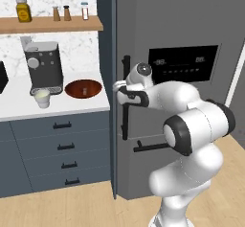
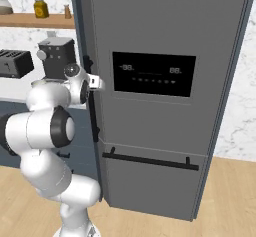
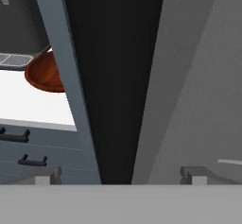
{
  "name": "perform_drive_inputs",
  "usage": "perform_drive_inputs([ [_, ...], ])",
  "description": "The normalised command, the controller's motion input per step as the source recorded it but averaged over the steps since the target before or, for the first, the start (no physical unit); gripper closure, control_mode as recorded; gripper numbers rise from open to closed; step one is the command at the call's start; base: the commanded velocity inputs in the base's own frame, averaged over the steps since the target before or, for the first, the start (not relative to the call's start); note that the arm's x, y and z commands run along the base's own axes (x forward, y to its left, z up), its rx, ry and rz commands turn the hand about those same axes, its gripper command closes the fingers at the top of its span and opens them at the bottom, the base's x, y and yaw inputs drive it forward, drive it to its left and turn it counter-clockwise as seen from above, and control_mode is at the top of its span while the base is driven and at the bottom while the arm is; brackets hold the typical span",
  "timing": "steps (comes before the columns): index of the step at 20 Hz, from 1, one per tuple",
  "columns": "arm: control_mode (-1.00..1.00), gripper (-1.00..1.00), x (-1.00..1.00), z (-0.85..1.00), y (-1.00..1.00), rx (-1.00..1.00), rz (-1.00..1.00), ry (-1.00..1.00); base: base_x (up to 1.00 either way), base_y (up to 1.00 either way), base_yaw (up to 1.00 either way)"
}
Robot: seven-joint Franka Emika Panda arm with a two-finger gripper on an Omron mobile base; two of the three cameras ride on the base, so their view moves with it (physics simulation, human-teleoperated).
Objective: Grab a lemon wedge from the fridge and one ice cube from the ice bowl, and put them in the glass of lemonade.
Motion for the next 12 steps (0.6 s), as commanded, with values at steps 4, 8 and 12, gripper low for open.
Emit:
perform_drive_inputs([
  [4, -1.00, -1.00, 0.42, -0.13, 0.17, 0.00, 0.00, 0.00, 0.00, 0.00, 0.00],
  [8, -1.00, -1.00, 0.38, -0.13, 0.13, 0.00, 0.00, -0.01, 0.00, 0.00, 0.00],
  [12, -1.00, -1.00, 0.34, -0.14, 0.01, 0.00, 0.00, -0.05, 0.00, 0.00, 0.00],
])
